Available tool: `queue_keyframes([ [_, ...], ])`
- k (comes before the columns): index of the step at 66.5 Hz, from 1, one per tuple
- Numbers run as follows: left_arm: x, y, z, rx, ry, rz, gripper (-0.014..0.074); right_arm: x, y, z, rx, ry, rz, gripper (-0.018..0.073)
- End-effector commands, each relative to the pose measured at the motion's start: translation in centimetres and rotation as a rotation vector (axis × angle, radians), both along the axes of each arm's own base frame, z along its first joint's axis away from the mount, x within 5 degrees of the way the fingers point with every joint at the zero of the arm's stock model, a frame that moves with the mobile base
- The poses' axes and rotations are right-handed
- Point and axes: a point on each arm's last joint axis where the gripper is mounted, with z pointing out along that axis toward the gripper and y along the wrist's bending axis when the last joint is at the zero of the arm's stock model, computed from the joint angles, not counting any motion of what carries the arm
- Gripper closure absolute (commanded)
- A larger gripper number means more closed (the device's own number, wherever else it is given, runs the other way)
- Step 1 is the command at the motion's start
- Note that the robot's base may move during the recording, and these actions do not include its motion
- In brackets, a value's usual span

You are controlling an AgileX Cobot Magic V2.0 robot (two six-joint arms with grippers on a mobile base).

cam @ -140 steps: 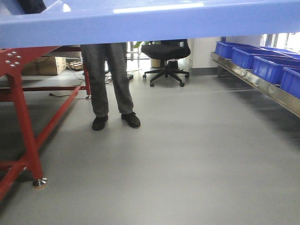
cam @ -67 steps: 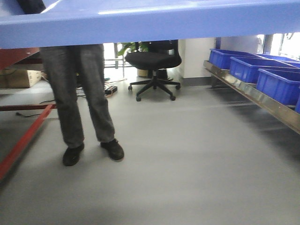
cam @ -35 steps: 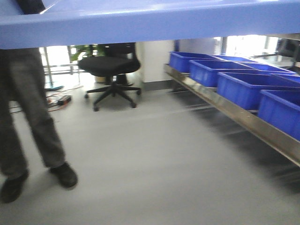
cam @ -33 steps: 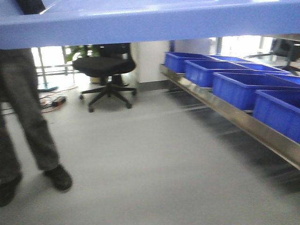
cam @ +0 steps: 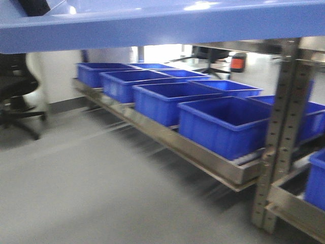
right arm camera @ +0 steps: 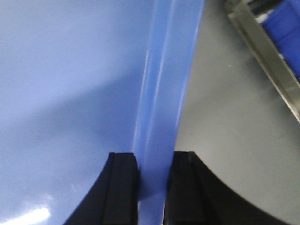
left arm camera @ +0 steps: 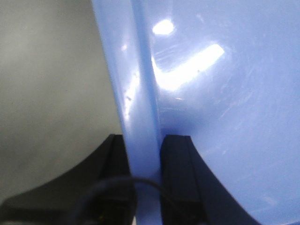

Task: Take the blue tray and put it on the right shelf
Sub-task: 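Hold the tray with both grippers while driving up to the steel shelf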

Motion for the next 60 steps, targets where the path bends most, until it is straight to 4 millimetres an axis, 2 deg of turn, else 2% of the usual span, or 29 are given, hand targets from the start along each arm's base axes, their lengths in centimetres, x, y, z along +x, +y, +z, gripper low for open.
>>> queue_keyframes([
  [1,-1.6,0.28,0.99,0.03,0.033,-0.075,0.0645,-0.16,-0.19,2.15,0.043,-0.147,0.023,0.0503],
  [60,-1.62,0.26,1.0,0.026,0.035,-0.076,0.0645,-0.15,-0.19,2.14,0.043,-0.147,0.023,0.0503],
])
